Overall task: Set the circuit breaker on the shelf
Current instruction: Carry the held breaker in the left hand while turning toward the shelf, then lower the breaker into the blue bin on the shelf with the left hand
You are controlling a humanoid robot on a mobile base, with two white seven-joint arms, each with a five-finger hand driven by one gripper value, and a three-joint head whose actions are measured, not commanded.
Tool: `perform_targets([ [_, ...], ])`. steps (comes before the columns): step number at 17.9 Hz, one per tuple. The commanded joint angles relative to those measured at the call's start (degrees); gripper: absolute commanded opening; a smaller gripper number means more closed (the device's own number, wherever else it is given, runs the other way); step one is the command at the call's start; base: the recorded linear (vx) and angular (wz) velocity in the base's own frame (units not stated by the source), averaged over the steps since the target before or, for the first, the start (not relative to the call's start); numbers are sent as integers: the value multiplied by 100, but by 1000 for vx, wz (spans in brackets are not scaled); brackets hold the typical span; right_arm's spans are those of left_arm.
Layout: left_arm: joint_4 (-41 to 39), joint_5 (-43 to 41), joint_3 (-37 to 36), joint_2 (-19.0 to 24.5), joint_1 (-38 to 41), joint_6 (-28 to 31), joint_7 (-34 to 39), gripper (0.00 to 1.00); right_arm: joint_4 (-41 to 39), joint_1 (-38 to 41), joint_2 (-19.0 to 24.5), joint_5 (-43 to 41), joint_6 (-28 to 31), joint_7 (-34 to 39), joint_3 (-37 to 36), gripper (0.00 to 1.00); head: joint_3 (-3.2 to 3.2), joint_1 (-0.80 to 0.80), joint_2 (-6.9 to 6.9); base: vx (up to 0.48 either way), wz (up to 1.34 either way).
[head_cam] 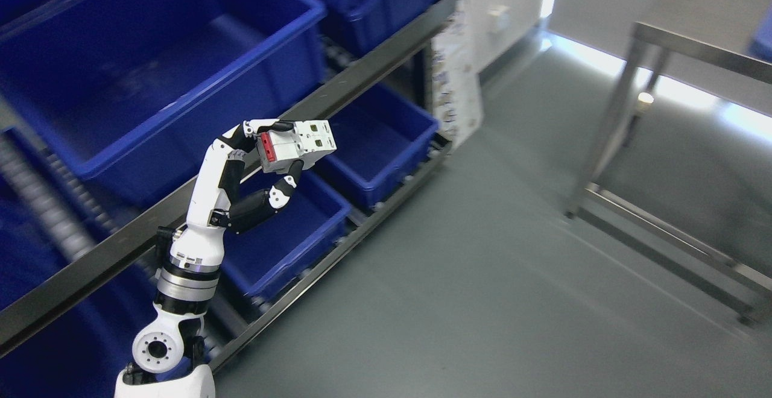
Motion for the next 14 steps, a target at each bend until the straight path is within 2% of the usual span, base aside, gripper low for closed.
perform_targets([
  [1,-4,88,-182,100,-158,16,13,20,0,0,-100,0,-1,-1,0,100,0,0,0,-161,1523],
  [4,5,79,-190,100,-640,147,4,20,0,0,-100,0,-1,-1,0,100,0,0,-2,-105,1518],
  [10,40,-26,-199,100,-1940,1324,-101,20,0,0,-100,0,-1,-1,0,100,0,0,-3,35,1352],
  [12,171,-507,-269,100,-2537,1877,-354,20,0,0,-100,0,-1,-1,0,100,0,0,-4,120,850],
  [14,635,-1026,-322,100,-2960,2309,-986,20,0,0,-100,0,-1,-1,0,100,0,0,-5,150,586],
])
